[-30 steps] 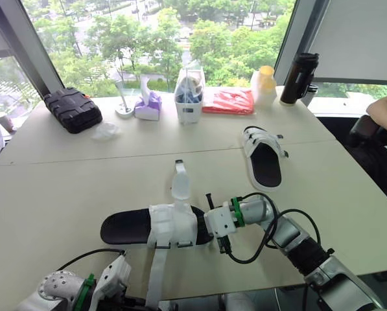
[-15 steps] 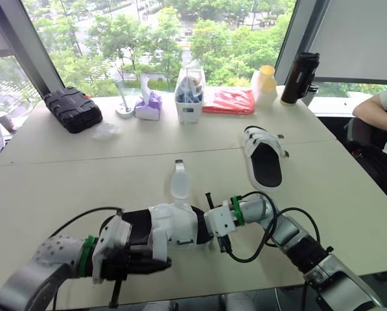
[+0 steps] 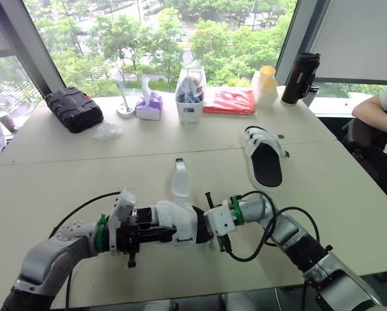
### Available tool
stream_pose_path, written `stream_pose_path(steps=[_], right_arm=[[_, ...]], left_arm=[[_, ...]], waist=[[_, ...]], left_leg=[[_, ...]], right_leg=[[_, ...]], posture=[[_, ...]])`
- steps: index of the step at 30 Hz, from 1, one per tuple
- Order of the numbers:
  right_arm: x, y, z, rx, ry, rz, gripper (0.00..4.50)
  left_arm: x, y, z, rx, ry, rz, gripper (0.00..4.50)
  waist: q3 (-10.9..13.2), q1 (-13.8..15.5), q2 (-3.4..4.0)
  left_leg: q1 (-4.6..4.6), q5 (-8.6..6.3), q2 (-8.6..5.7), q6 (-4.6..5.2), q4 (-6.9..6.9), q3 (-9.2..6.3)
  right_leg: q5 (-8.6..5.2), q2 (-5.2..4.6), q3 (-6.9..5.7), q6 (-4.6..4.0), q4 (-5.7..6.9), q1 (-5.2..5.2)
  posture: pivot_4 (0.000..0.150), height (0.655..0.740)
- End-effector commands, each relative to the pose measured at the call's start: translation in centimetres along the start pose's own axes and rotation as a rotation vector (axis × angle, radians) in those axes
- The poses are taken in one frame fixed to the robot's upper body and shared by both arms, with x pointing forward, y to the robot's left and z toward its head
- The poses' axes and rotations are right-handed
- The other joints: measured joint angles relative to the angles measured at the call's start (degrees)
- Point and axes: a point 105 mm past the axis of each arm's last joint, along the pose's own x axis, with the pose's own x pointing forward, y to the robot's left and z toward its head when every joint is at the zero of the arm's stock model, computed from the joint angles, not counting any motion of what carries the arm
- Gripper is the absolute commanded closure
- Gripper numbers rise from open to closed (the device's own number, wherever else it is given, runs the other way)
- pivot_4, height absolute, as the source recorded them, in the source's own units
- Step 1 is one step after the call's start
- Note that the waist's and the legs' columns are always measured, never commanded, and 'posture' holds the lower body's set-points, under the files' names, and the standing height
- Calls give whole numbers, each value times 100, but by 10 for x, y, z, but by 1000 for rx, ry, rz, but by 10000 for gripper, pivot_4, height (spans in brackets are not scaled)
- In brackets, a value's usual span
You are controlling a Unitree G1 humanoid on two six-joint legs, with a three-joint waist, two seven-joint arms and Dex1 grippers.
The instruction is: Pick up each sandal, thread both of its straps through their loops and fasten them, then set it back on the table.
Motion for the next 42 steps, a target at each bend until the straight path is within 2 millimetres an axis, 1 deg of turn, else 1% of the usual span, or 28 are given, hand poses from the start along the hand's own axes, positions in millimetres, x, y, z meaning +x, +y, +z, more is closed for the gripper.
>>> stream_pose_path(steps=[1,5,6,9,11,13,15,20,22,25,27,31,36,39,42], right_arm=[[-1,19,-27,72,110,62,45000],[-1,20,-26,74,110,61,45000],[-1,20,-26,75,109,60,45000],[-1,20,-26,74,110,59,45000],[-1,19,-26,73,110,58,45000],[0,19,-26,73,108,57,45000],[0,18,-26,72,108,56,45000],[1,17,-26,73,106,53,45000],[1,17,-26,72,108,53,45000],[1,16,-26,70,108,51,45000],[1,16,-26,69,108,48,45000],[0,16,-27,66,115,48,45000],[0,16,-28,63,119,49,45000],[-1,15,-28,60,121,46,45000],[0,15,-28,57,123,46,45000]], left_arm=[[-4,7,15,-46,-65,44,20884],[-3,19,27,-74,-148,100,1394],[-2,22,30,-79,-169,110,305],[-2,35,39,-89,-237,178,305],[-3,39,41,-90,-250,195,305],[-5,50,38,-72,-247,254,305],[-10,61,41,-50,-270,310,305],[-23,80,62,-51,-369,392,305],[-28,87,60,-48,-354,431,305],[-29,91,52,-75,-312,443,305],[-29,93,50,-91,-305,447,305],[-21,91,42,-126,-233,391,305],[-15,91,38,-149,-193,341,305],[-7,90,40,-168,-199,305,8718],[-5,90,42,-173,-203,290,23730]], waist=[[0,-2,0],[-2,6,-2],[-2,7,-2],[-3,4,0],[-4,4,-5],[-4,3,-4],[-4,5,-4],[-3,4,-5],[-3,-2,-5],[-4,-8,-5],[-3,-6,-5],[-3,-7,-5],[-3,-11,-5],[-3,-10,-5],[-4,-18,-5]], left_leg=[[1,1,0,-1,0,0],[2,4,-2,-6,0,-2],[4,5,-2,-9,0,-3],[4,7,-2,-13,1,-4],[3,7,-3,-13,0,-5],[2,8,-4,-14,0,-5],[2,8,-5,-14,0,-5],[1,9,-5,-16,0,-6],[1,9,-5,-16,0,-6],[2,9,-6,-17,-1,-5],[2,9,-6,-17,-1,-6],[2,9,-6,-17,-1,-6],[2,9,-7,-17,-1,-6],[2,9,-7,-17,-1,-6],[2,10,-7,-17,0,-7]], right_leg=[[0,0,0,1,1,0],[0,0,0,0,1,3],[1,0,-1,0,1,5],[2,0,-2,1,1,6],[6,-1,-3,7,1,5],[6,-1,-3,8,1,5],[7,-1,-3,7,1,4],[7,-1,-5,8,1,3],[8,-1,-5,10,1,3],[9,-1,-5,11,1,3],[9,-1,-5,12,1,3],[9,0,-6,12,1,3],[10,0,-7,12,1,3],[10,1,-7,12,2,3],[10,1,-7,12,2,3]], posture=[[1500,7400],[1500,7400],[1500,7400],[1500,7400],[1500,7400],[1500,7400],[1500,7400],[1500,7400],[1500,7400],[1500,7400],[1500,7400],[1500,7400],[1500,7400],[1500,7400],[1500,7400]])
